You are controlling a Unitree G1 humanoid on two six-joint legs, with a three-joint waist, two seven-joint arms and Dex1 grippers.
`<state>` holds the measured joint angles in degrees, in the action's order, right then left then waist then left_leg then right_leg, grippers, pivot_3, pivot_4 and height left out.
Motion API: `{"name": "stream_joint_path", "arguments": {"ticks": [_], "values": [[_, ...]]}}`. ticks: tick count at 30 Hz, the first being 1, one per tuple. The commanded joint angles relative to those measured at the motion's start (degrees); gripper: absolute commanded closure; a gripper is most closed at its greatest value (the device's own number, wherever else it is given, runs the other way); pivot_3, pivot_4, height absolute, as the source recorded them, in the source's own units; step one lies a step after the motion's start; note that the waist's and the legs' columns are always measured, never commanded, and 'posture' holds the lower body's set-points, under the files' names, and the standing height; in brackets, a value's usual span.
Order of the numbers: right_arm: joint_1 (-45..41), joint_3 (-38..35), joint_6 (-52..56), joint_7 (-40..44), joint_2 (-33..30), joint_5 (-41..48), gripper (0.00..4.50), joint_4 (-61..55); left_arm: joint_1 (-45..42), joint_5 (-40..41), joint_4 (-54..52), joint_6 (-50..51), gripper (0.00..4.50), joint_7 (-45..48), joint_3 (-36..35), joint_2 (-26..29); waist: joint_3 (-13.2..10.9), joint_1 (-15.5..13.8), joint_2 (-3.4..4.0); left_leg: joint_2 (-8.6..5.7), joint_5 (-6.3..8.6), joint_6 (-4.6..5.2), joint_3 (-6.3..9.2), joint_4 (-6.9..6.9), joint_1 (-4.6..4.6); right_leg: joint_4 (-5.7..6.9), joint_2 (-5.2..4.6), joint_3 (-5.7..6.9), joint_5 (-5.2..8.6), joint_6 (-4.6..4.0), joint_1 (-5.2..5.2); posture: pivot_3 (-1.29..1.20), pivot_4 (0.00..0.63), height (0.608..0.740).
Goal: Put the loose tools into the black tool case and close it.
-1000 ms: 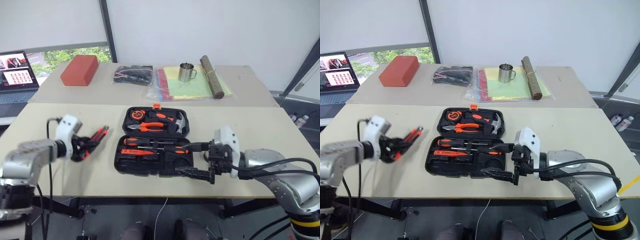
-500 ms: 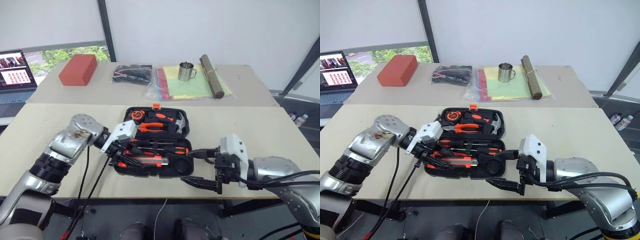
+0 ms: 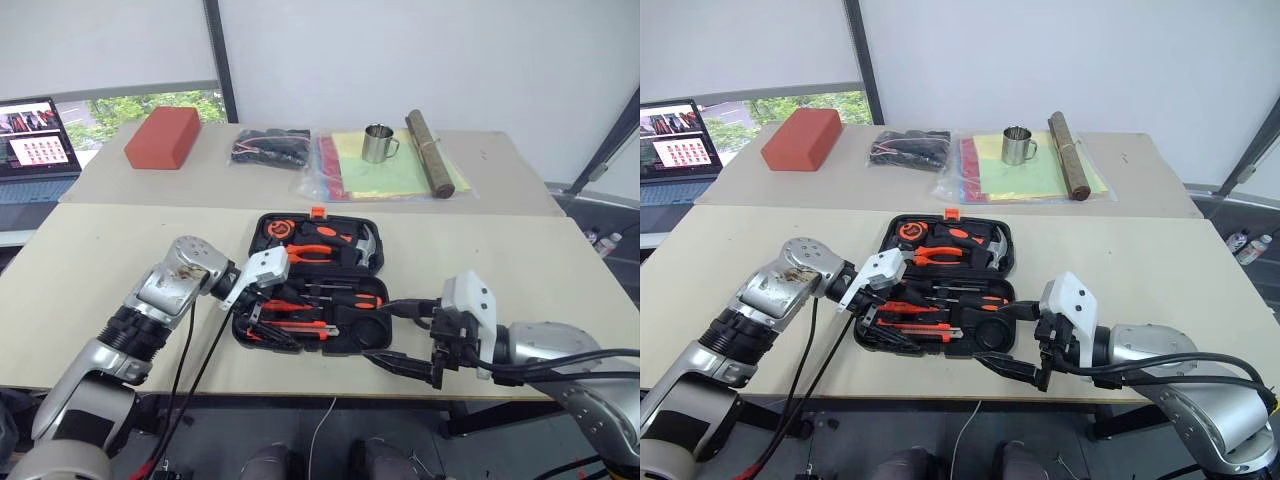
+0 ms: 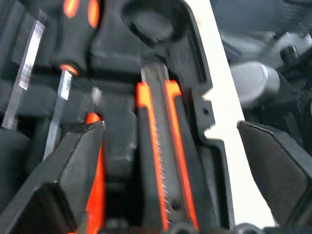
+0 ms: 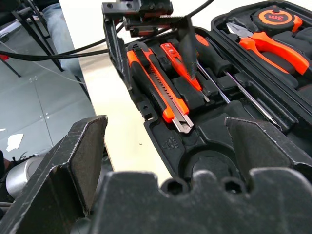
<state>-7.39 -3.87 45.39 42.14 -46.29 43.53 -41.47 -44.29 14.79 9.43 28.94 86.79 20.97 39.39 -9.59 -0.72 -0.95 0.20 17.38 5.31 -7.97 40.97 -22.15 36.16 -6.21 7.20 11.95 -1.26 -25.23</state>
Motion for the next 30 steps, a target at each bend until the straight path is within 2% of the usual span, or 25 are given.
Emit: {"name": "stream_joint_path", "arguments": {"ticks": [1, 3, 6, 11, 14, 25, 28, 30], "values": [[-0.78, -1.34, -1.03, -0.13, -0.03, 0.54, 0.00, -1.06, -0.01, 1.71, -1.22, -0.73, 0.63, 2.14, -2.88, 1.82, 0.00, 0.02, 0.00, 0.00, 0.00, 0.00, 0.00, 0.00, 0.01, 0.00, 0.00, 0.00, 0.00, 0.00, 0.00, 0.00, 0.150, 0.736], [-1.35, -1.18, -0.95, -0.03, -0.06, 0.47, 0.00, -0.53, 0.93, 1.94, -1.89, -3.34, 1.24, 4.81, -2.29, 4.74, 0.00, 0.12, 0.00, 0.00, 0.00, 0.00, -0.01, 0.00, 0.01, 0.00, 0.01, 0.00, 0.00, 0.00, 0.00, 0.00, 0.150, 0.736], [-1.67, -1.14, -0.86, -0.02, -0.10, 0.46, 0.00, -0.28, 0.92, 3.57, -2.48, -4.82, 2.44, 5.71, -0.99, 8.32, 0.00, 0.20, 0.01, 0.02, 0.00, -0.01, -0.02, -0.02, 0.05, 0.02, 0.03, -0.01, 0.00, 0.00, -0.02, 0.00, 0.150, 0.736], [-1.45, -1.48, -0.85, 0.15, -0.33, 0.54, 0.00, -0.19, -1.58, 6.76, -1.93, -12.14, 4.36, 5.71, 5.31, 18.27, 0.00, 0.02, 0.01, 0.00, 0.01, -0.02, 0.01, -0.02, 0.02, -0.02, -0.04, -0.01, 0.00, 0.00, -0.02, 0.00, 0.150, 0.736], [-1.11, -1.59, -0.93, 0.13, -0.25, 0.53, 0.00, -0.19, -2.09, 5.38, -0.48, -15.68, 4.47, 5.71, 7.95, 19.29, 0.00, -0.23, 0.01, -0.06, 0.01, -0.01, 0.05, -0.01, 0.02, -0.01, -0.11, 0.03, 0.00, -0.01, 0.00, 0.00, 0.150, 0.736], [-0.67, -2.96, -0.39, -0.99, -0.05, 1.92, 0.00, -0.54, -0.57, -6.66, 8.39, -24.74, 4.47, 3.79, 7.56, 8.89, 0.05, -0.80, 0.07, -0.09, -0.02, 0.07, 0.01, 0.10, 0.05, 0.02, -0.05, 0.05, 0.08, 0.27, 0.13, 0.00, 0.150, 0.736], [-0.33, -3.54, -0.07, -1.32, -0.15, 2.62, 0.00, -0.94, -1.58, -6.61, 9.02, -23.85, 4.47, 5.00, 6.02, 8.25, 0.06, -1.24, 0.08, -0.13, -0.04, 0.21, 0.01, 0.12, 0.11, 0.00, -0.23, 0.03, 0.05, 0.41, 0.21, 0.00, 0.150, 0.736], [0.04, -3.68, 0.05, -1.51, -0.15, 3.00, 0.00, -1.27, -3.39, -3.15, 7.86, -20.53, 4.47, 5.61, 5.35, 8.82, 0.05, -1.43, 0.08, -0.12, -0.02, 0.26, 0.02, 0.13, 0.10, -0.02, -0.27, 0.02, -0.03, 0.44, 0.20, 0.00, 0.150, 0.736]]}}
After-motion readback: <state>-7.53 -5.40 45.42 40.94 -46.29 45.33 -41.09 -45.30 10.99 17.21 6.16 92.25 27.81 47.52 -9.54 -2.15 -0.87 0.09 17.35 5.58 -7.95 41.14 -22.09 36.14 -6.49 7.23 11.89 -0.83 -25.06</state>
